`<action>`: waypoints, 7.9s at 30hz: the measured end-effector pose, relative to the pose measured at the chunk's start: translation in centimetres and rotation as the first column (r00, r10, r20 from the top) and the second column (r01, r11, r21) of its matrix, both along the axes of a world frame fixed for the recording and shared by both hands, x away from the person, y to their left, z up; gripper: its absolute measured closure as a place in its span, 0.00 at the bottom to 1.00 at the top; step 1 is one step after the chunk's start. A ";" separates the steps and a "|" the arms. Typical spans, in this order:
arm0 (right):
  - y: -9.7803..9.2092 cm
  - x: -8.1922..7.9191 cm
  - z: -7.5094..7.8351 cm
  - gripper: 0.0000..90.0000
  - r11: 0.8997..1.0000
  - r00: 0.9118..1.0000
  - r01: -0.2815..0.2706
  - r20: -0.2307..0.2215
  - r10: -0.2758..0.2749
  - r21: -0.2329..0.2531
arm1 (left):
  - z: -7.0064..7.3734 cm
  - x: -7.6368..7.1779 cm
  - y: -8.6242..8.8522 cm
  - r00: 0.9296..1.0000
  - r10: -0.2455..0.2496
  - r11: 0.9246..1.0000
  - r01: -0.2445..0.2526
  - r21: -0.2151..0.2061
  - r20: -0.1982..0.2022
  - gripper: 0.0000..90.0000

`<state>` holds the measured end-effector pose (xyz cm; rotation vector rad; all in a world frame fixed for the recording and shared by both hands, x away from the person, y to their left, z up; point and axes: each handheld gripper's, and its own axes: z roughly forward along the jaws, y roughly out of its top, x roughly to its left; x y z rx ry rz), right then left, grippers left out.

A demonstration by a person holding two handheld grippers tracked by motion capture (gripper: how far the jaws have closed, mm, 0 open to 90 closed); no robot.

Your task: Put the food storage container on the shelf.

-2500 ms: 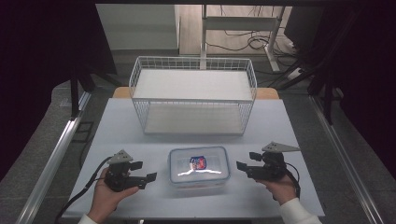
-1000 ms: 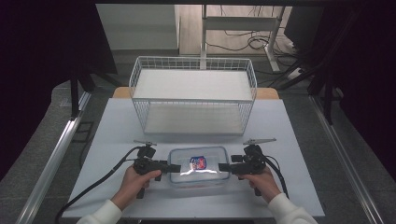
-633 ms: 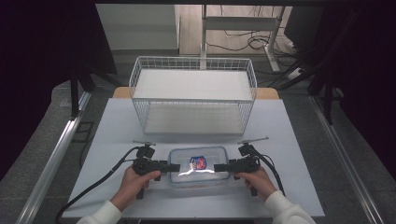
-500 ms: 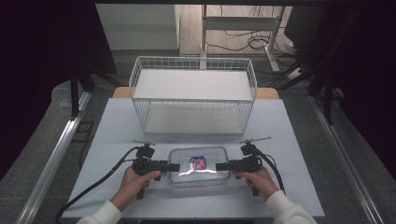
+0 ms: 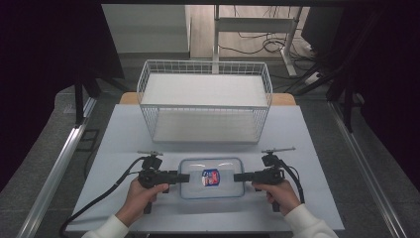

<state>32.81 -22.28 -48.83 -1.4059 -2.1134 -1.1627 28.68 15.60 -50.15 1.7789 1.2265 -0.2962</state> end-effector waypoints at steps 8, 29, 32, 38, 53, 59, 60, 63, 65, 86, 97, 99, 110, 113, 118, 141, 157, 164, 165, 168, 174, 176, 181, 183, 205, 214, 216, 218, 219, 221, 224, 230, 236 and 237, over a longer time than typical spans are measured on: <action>-0.1 -0.8 0.4 0.52 1.000 1.000 0.027 0.005 -0.027 0.009 | 0.5 -0.6 0.0 1.000 -0.001 1.000 0.001 0.009 0.017 0.49; 0.0 -1.5 1.3 0.55 0.999 0.999 0.041 0.036 -0.041 0.004 | 1.6 -1.0 -0.2 0.999 -0.005 0.999 0.002 0.054 0.047 0.51; -0.1 -1.5 1.4 0.55 0.999 0.998 0.042 0.047 -0.043 0.010 | 1.9 -0.9 -0.1 0.998 -0.010 0.999 0.007 0.051 0.058 0.51; -0.1 -1.4 2.0 0.55 0.999 0.996 0.039 0.077 -0.040 0.013 | 2.4 -0.7 -0.1 0.997 -0.013 0.999 0.009 0.053 0.074 0.52; 0.4 -0.2 2.4 0.55 1.000 0.992 0.026 0.123 -0.028 0.013 | 2.6 0.2 0.5 0.996 0.001 0.999 -0.005 0.039 0.087 0.54; 0.7 0.5 2.8 0.55 0.999 0.989 0.028 0.146 -0.030 0.017 | 3.1 1.1 0.8 0.994 0.005 0.999 -0.009 0.039 0.109 0.54; 0.7 0.7 2.9 0.55 0.999 0.988 0.028 0.152 -0.030 0.017 | 3.2 1.4 0.8 0.993 0.008 0.999 -0.012 0.035 0.114 0.54; 0.9 1.4 3.1 0.55 0.999 0.985 0.030 0.169 -0.031 0.013 | 3.0 2.2 1.0 0.993 0.005 0.999 -0.009 0.033 0.117 0.54; 1.0 2.0 3.1 0.54 0.999 0.984 0.031 0.175 -0.032 0.010 | 2.9 2.9 1.1 0.993 0.007 0.999 -0.011 0.032 0.118 0.54; 2.0 7.6 2.0 0.54 0.997 0.974 0.071 0.213 -0.079 0.042 | 2.6 9.5 2.4 0.991 0.000 1.000 -0.002 0.012 0.136 0.55; 2.4 10.2 1.1 0.53 0.996 0.971 0.085 0.222 -0.090 0.029 | 0.8 11.6 2.4 0.992 0.038 0.999 -0.036 -0.015 0.120 0.55; 2.4 10.4 0.8 0.52 0.995 0.972 0.097 0.212 -0.100 0.027 | 0.8 11.6 2.4 0.992 0.044 0.999 -0.042 -0.020 0.120 0.55; 2.5 10.8 0.0 0.49 0.988 0.970 0.149 0.188 -0.156 0.049 | 0.2 12.0 2.1 0.987 0.111 0.993 -0.106 -0.051 0.114 0.54; 2.7 10.9 -0.1 0.48 0.984 0.967 0.170 0.184 -0.177 0.053 | -0.1 12.2 2.1 0.985 0.127 0.991 -0.121 -0.058 0.115 0.54; 3.0 10.9 -0.3 0.45 0.979 0.959 0.200 0.194 -0.205 0.047 | -0.3 12.4 2.0 0.983 0.147 0.988 -0.140 -0.069 0.107 0.53; 2.5 6.9 1.8 0.35 0.973 0.888 0.222 0.423 -0.180 -0.054 | 1.8 9.1 2.1 0.962 0.104 0.990 -0.124 0.063 0.253 0.29; 1.3 -0.2 2.4 0.75 0.976 0.863 0.048 0.501 0.065 -0.210 | 1.8 -0.6 3.6 0.940 -0.011 0.973 -0.069 0.221 0.341 0.24; 3.2 -0.9 1.4 0.94 0.958 0.859 -0.014 0.486 0.158 -0.288 | 1.3 -2.8 3.4 0.936 -0.063 0.960 -0.038 0.278 0.346 0.23; 3.2 -0.9 1.4 0.94 0.958 0.859 -0.014 0.486 0.158 -0.288 | 1.3 -3.0 3.3 0.937 -0.067 0.960 -0.033 0.277 0.344 0.23; 4.3 -0.7 0.7 0.98 0.950 0.861 -0.032 0.474 0.184 -0.310 | 1.4 -3.5 3.2 0.938 -0.068 0.961 -0.030 0.275 0.340 0.23; 6.6 0.1 -0.3 0.99 0.937 0.862 -0.044 0.461 0.211 -0.345 | 1.0 -3.3 3.1 0.943 -0.071 0.958 -0.027 0.286 0.325 0.23; 7.0 0.3 -0.4 0.99 0.936 0.861 -0.045 0.461 0.214 -0.350 | 0.9 -3.3 3.0 0.944 -0.072 0.958 -0.025 0.287 0.322 0.23; 9.2 1.2 -1.3 0.99 0.920 0.858 -0.052 0.454 0.241 -0.389 | 0.8 -3.2 3.0 0.945 -0.074 0.956 -0.023 0.291 0.318 0.23; 9.9 1.6 -1.6 0.99 0.916 0.855 -0.052 0.456 0.247 -0.398 | 0.7 -3.2 3.0 0.946 -0.073 0.956 -0.023 0.292 0.315 0.23; 12.4 3.9 -2.0 0.99 0.910 0.840 0.030 0.504 0.202 -0.414 | 0.6 -3.1 3.5 0.947 -0.072 0.953 -0.027 0.301 0.312 0.23; 12.9 4.6 -1.8 0.99 0.917 0.833 0.045 0.522 0.185 -0.397 | 0.7 -3.1 3.5 0.947 -0.073 0.953 -0.026 0.301 0.312 0.23; 13.1 4.9 -1.8 0.99 0.917 0.833 0.052 0.524 0.178 -0.395 | 0.6 -3.1 3.5 0.948 -0.074 0.953 -0.024 0.301 0.309 0.23; 13.3 5.2 -1.8 0.99 0.918 0.835 0.060 0.524 0.169 -0.392 | 0.6 -3.1 3.5 0.949 -0.074 0.953 -0.023 0.301 0.308 0.23; 13.3 5.7 -1.9 0.99 0.919 0.832 0.072 0.532 0.160 -0.388 | 0.7 -3.1 3.5 0.948 -0.074 0.954 -0.023 0.299 0.309 0.23; 13.4 6.2 -1.9 0.99 0.923 0.835 0.082 0.532 0.143 -0.376 | 0.7 -3.1 3.6 0.948 -0.071 0.954 -0.026 0.298 0.311 0.23; 13.5 6.7 -1.9 0.99 0.923 0.837 0.094 0.532 0.129 -0.373 | 0.7 -3.1 3.7 0.948 -0.070 0.954 -0.027 0.298 0.311 0.23; 14.0 8.2 -2.0 0.99 0.925 0.840 0.122 0.533 0.097 -0.361 | 0.6 -3.0 3.7 0.950 -0.070 0.954 -0.025 0.297 0.305 0.23; 14.5 9.2 -2.0 0.99 0.925 0.847 0.133 0.526 0.080 -0.355 | 0.6 -3.0 3.7 0.950 -0.070 0.954 -0.025 0.298 0.305 0.23; 14.7 9.3 -2.0 0.99 0.926 0.847 0.137 0.526 0.074 -0.351 | 0.5 -3.0 3.7 0.950 -0.071 0.954 -0.024 0.299 0.304 0.23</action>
